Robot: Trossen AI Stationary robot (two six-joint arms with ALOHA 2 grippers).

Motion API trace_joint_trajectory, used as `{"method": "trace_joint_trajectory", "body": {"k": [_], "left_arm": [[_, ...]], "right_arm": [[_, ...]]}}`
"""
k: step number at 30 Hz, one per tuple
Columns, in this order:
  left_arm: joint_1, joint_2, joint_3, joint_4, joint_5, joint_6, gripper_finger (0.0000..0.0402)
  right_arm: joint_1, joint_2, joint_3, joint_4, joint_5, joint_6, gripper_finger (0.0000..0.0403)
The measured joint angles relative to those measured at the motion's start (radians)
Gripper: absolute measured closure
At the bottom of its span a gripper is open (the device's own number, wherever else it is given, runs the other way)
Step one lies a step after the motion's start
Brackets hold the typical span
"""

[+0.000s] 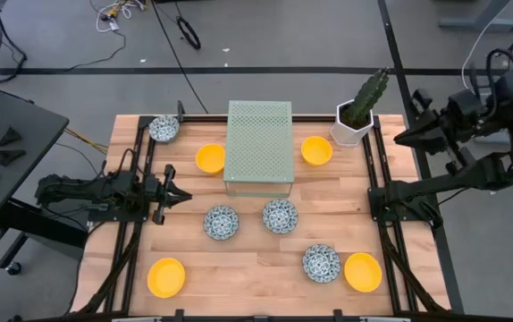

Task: Pick & Place Mini bowls
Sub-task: Put the yellow bowl on the shelf

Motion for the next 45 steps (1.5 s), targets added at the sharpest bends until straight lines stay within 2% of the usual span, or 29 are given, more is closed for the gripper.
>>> {"method": "trace_joint_trajectory", "body": {"k": [45], "left_arm": [[0.0,0.0,0.0,0.0,0.0,0.0,0.0367]], "right_arm": [[0.0,0.032,0.0,0.001,-0.015,-0.024,0.0378]]}}
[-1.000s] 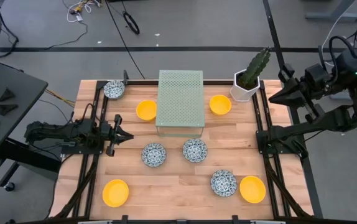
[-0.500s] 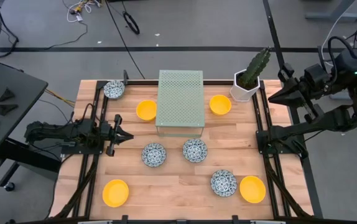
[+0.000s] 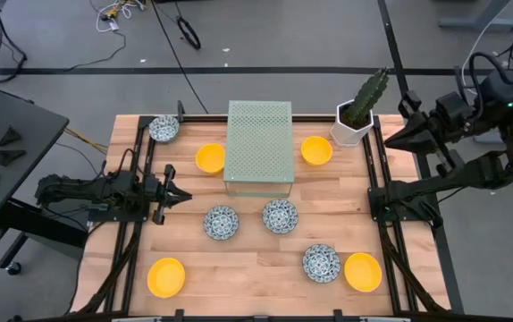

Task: Pick & Place Mini bowls
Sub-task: Put the yellow bowl on the shelf

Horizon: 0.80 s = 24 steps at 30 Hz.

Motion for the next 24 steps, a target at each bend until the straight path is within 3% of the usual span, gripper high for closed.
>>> {"method": "trace_joint_trajectory", "body": {"k": [5,12,18,24], "left_arm": [[0.0,0.0,0.0,0.0,0.0,0.0,0.0367],[0.0,0.0,0.0,0.0,0.0,0.0,0.0367],[0.0,0.0,0.0,0.0,0.0,0.0,0.0367],[0.0,0.0,0.0,0.0,0.0,0.0,0.0367]], "right_arm": [[0.001,0.0,0.0,-0.033,-0.079,-0.017,0.0378],[0.001,0.0,-0.004,-0.201,-0.081,-0.082,0.0378],[0.007,0.0,-0.095,-0.278,-0.079,-0.085,0.0378],[0.133,0.0,-0.206,-0.272,-0.048,-0.085,0.0378]]}}
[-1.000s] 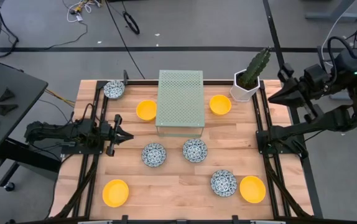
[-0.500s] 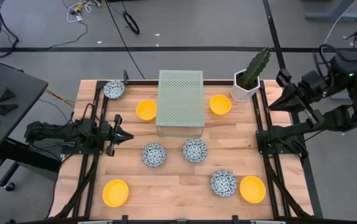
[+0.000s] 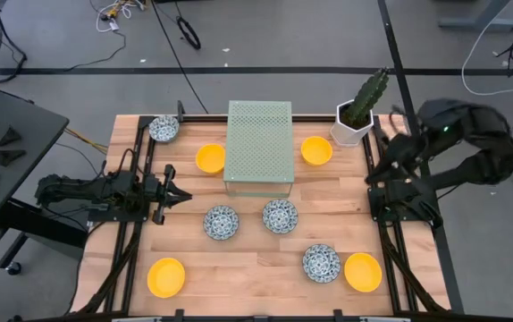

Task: Pick & Place Mini bowls
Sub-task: Put the yellow bowl on the shelf

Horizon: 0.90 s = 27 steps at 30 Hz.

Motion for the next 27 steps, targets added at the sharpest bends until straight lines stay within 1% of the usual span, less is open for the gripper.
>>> {"method": "trace_joint_trajectory", "body": {"k": [3,8,14,18,20,25,27], "left_arm": [[0.0,0.0,0.0,0.0,0.0,0.0,0.0367],[0.0,0.0,0.0,0.0,0.0,0.0,0.0367],[0.0,0.0,0.0,0.0,0.0,0.0,0.0367],[0.0,0.0,0.0,0.0,0.0,0.0,0.0367],[0.0,0.0,0.0,0.0,0.0,0.0,0.0367],[0.0,0.0,0.0,0.0,0.0,0.0,0.0367],[0.0,0.0,0.0,0.0,0.0,0.0,0.0367]], "right_arm": [[0.086,0.001,-0.055,0.003,0.044,0.0,0.0378],[0.19,0.002,-0.138,-0.006,0.086,0.002,0.0378],[0.301,0.002,-0.25,-0.015,0.089,0.056,0.0378],[0.376,0.002,-0.332,-0.012,0.091,0.056,0.0378],[0.417,0.002,-0.376,-0.008,0.128,0.052,0.0378],[0.513,0.002,-0.483,-0.003,0.275,0.053,0.0378],[0.541,0.002,-0.517,-0.002,0.318,0.053,0.0378]]}}
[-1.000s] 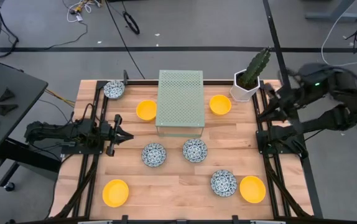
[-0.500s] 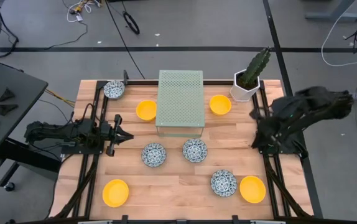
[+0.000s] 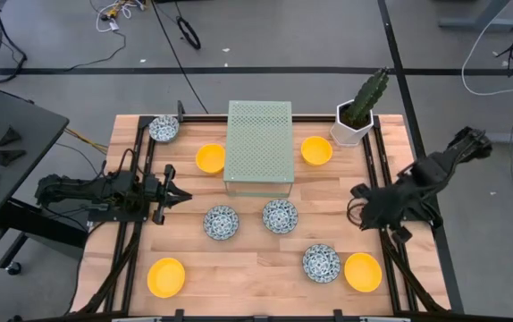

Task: Pick & Place Mini bowls
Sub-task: Put the yellow bowl on the shelf

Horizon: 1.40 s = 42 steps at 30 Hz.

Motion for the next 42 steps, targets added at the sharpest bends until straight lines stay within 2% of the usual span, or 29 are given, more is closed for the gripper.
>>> {"method": "trace_joint_trajectory", "body": {"k": [11,21,28,32,42], "left_arm": [[0.0,0.0,0.0,0.0,0.0,0.0,0.0367],[0.0,0.0,0.0,0.0,0.0,0.0,0.0367],[0.0,0.0,0.0,0.0,0.0,0.0,0.0367],[0.0,0.0,0.0,0.0,0.0,0.0,0.0367],[0.0,0.0,0.0,0.0,0.0,0.0,0.0367]], "right_arm": [[0.08,0.0,-0.142,0.06,0.026,0.007,0.0378],[0.086,0.01,-0.241,0.162,0.018,0.001,0.0378],[0.087,0.026,-0.255,0.202,-0.004,0.097,0.0374],[0.086,0.039,-0.255,0.202,-0.007,0.142,0.0343],[0.087,0.076,-0.255,0.268,-0.02,0.199,0.0218]]}}
